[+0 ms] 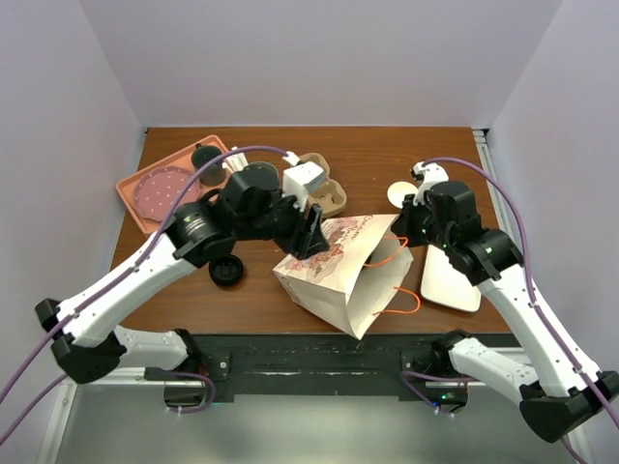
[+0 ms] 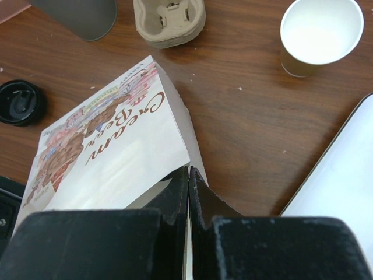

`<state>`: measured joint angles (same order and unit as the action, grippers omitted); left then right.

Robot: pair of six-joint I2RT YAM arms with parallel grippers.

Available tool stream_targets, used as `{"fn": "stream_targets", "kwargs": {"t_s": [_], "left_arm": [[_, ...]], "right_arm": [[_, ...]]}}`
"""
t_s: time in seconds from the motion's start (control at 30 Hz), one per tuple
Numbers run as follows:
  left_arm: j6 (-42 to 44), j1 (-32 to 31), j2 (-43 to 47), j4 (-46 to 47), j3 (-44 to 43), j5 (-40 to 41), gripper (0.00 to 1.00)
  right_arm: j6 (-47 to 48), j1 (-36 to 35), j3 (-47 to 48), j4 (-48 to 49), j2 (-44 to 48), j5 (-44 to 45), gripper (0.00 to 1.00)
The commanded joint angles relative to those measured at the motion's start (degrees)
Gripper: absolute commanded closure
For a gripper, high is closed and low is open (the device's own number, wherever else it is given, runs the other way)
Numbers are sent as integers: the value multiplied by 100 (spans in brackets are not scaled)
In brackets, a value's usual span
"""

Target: Pack the takeout coffee

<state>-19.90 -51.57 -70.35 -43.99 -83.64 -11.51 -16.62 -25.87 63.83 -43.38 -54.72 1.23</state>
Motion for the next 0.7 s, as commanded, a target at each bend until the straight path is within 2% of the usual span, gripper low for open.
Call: {"fn": "stream_targets", "kwargs": {"t_s": [0.0,0.13,0.5,0.67], "left_arm": [[381,-248,-462,162,-697,272,43],[662,-493,-901,-145,-1285,526,43],[715,-1487,-1209,-320,-1462,1133,39],[707,-1619,-1464,-663,-1805,1449,39]], "right_arm": [[-402,-85,261,-84,-39,131,100],[-509,-164,252,-39,-170,193,100],[-693,-358,577,-215,-715,571,100],[-746,-454,718,-277,-874,694,100]]}}
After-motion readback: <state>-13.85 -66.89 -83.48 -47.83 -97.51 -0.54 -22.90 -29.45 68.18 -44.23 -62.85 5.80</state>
